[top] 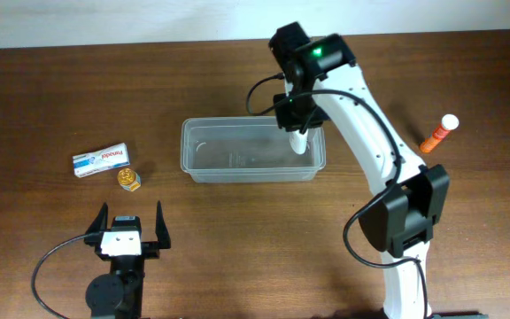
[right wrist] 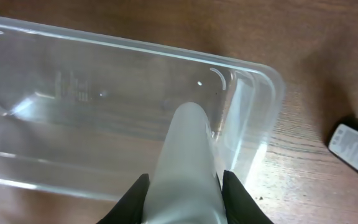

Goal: Pack container
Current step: 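Lower the spray bottle into the container's right end and release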

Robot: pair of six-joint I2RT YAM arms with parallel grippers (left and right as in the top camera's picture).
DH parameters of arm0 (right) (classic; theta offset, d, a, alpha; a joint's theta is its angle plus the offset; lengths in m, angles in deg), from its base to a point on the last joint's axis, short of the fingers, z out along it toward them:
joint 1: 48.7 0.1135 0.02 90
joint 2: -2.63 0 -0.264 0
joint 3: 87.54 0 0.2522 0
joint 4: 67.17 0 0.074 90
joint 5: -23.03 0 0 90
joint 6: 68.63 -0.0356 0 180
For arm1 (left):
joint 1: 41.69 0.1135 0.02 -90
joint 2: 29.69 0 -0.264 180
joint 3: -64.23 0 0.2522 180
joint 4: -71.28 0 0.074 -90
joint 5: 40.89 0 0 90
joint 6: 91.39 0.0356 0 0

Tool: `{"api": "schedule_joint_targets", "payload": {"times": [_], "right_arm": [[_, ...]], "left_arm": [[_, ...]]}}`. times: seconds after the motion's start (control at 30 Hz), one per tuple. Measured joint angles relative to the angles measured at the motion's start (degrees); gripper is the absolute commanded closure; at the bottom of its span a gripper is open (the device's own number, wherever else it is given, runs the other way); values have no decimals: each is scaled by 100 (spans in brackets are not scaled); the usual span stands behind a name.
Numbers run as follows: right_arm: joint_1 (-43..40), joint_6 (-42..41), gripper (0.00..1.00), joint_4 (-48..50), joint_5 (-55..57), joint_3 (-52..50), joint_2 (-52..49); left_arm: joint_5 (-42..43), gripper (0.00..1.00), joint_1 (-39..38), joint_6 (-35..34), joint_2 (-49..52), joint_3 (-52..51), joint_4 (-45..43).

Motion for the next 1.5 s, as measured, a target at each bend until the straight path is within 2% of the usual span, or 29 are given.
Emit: {"api": "schedule_joint_targets", "payload": {"times": [0.27, 0.73, 1.5], "right_arm": [[13, -433, 80, 597, 133, -579, 0], [13, -719, 80, 1355, 173, -1220, 0], [13, -1182, 75, 2006, 310, -1816, 0]], "left_arm": [[-2, 1, 0, 0, 0, 0, 0], [-2, 1, 0, 0, 0, 0, 2], [-2, 1, 0, 0, 2, 0, 0]]}}
